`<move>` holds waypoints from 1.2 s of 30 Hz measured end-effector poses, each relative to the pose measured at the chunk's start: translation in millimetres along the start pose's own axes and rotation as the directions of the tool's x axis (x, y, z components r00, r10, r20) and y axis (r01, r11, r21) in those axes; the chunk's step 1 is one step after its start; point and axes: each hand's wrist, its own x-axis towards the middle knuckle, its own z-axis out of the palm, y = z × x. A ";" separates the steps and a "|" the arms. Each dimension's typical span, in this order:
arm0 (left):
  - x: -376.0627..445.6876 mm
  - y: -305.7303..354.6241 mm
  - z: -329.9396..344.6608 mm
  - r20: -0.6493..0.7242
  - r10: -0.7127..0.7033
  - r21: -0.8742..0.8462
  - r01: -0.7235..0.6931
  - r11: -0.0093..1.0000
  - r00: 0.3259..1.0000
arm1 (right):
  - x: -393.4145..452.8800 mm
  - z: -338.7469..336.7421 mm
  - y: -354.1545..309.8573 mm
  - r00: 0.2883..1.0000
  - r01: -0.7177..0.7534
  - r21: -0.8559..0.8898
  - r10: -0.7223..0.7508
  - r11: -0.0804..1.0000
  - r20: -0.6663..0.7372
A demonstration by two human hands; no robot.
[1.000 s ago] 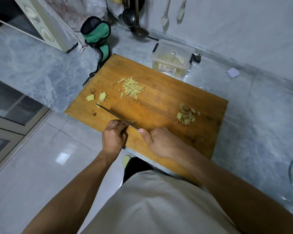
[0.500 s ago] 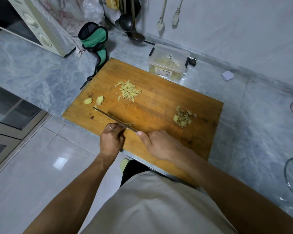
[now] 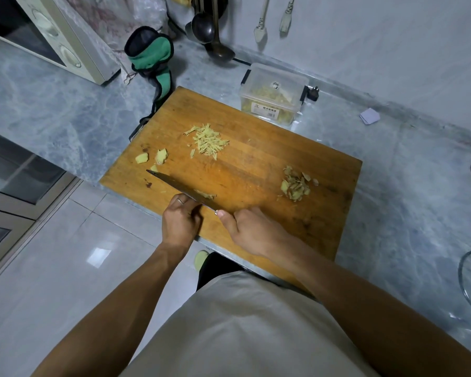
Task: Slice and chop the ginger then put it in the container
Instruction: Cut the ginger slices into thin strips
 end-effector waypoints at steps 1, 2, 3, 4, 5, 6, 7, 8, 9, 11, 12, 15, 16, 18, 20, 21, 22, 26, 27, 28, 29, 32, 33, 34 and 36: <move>-0.3 -0.2 -0.7 0.001 0.001 0.001 -0.001 1.000 1.000 | -0.2 0.8 0.8 1.000 0.005 -0.001 -0.005 1.000 -0.002; -0.5 -0.3 -1.1 0.004 0.002 0.000 -0.002 1.000 1.000 | -0.3 0.5 1.7 1.000 0.006 0.001 -0.006 1.000 -0.003; -0.8 0.0 -1.1 0.013 -0.002 -0.003 0.002 1.000 1.000 | -0.2 -0.2 3.2 1.000 0.007 0.004 -0.007 1.000 -0.007; -0.7 1.1 -1.3 0.021 -0.009 -0.006 0.009 1.000 1.000 | 0.1 -1.1 4.5 1.000 0.008 0.003 -0.008 1.000 -0.010; -0.7 2.2 -1.5 0.025 -0.017 -0.009 0.017 1.000 1.000 | 0.0 -1.9 4.9 1.000 0.011 -0.004 -0.011 1.000 -0.011; -0.5 2.6 -1.9 0.024 -0.021 -0.010 0.022 1.000 0.999 | -0.5 -2.6 4.5 1.000 0.016 -0.009 -0.016 1.000 -0.006; -0.7 2.5 -2.2 0.023 -0.022 -0.008 0.022 1.000 1.000 | -1.2 -2.8 4.1 1.000 0.024 -0.008 -0.024 1.000 -0.001; -1.0 2.3 -2.2 0.021 -0.019 -0.005 0.020 1.000 1.000 | -1.9 -3.5 4.0 0.999 0.032 -0.004 -0.032 0.999 0.002; -1.5 2.4 -2.1 0.018 -0.016 0.001 0.016 1.000 1.000 | -2.5 -4.2 4.2 0.999 0.036 0.001 -0.036 0.999 0.003; -2.2 3.2 -2.2 0.015 -0.012 0.003 0.012 1.000 1.000 | -2.5 -6.9 3.2 0.999 0.036 0.002 -0.036 0.999 0.004; -2.1 3.5 -2.4 0.013 -0.014 0.003 0.014 1.000 1.000 | -1.4 -7.5 2.5 0.999 0.040 0.002 -0.040 0.999 0.003; -1.3 2.8 -1.1 0.008 -0.017 0.007 0.017 1.000 1.000 | 0.9 -6.1 3.0 0.999 0.038 0.004 -0.038 0.999 0.004; -1.4 2.7 -0.4 0.006 -0.020 0.007 0.020 1.000 1.000 | 1.2 -4.3 3.8 0.999 0.033 0.005 -0.033 0.999 0.003; -0.8 3.4 -0.1 0.007 -0.029 0.008 0.028 1.000 1.000 | 2.9 -0.1 3.6 1.000 0.026 0.013 -0.026 1.000 -0.010; 0.3 4.1 -0.5 0.010 -0.022 0.014 0.022 1.000 1.000 | 5.6 3.8 -0.3 1.000 0.020 0.022 -0.019 1.000 -0.021; 0.5 4.1 -0.8 0.011 -0.018 0.019 0.018 1.000 1.000 | 7.4 4.5 -2.8 1.000 0.011 0.020 -0.011 1.000 -0.019; 0.4 4.1 -0.7 0.013 -0.016 0.021 0.015 1.000 1.000 | 9.1 5.0 -4.8 1.000 0.003 0.015 -0.003 1.000 -0.017; -0.6 1.3 1.0 0.021 -0.008 0.017 0.008 1.000 1.000 | 12.4 3.0 -4.0 1.000 0.004 0.010 -0.004 1.000 -0.003; -0.8 0.3 2.0 0.026 -0.006 0.014 0.005 1.000 1.000 | 13.4 2.0 -2.3 1.000 0.002 0.019 -0.002 1.000 0.000; -1.9 -0.8 3.2 0.032 -0.002 0.010 0.002 1.000 0.999 | 13.6 0.5 -1.3 1.000 -0.002 0.026 0.001 1.000 0.002; -2.6 -1.8 3.7 0.034 -0.002 0.005 0.002 1.000 0.999 | 14.2 -1.2 -1.3 1.000 -0.006 0.027 0.006 1.000 0.006; -4.1 -4.9 2.8 0.021 -0.008 0.001 0.008 1.000 1.000 | 14.0 -6.7 -2.9 1.000 0.007 0.036 -0.007 0.999 0.008; -4.5 -5.8 2.8 0.019 -0.003 0.001 0.003 1.000 1.000 | 13.7 -8.9 -2.7 1.000 0.013 0.047 -0.013 0.999 -0.001; -4.7 -6.8 2.9 0.021 0.004 0.005 -0.004 1.000 1.000 | 13.9 -10.8 -2.1 1.000 0.018 0.059 -0.018 0.998 -0.012; -4.6 -9.0 1.9 0.046 0.007 0.022 -0.008 1.000 0.999 | 15.5 -12.7 -0.3 0.999 0.021 0.083 -0.019 0.996 -0.027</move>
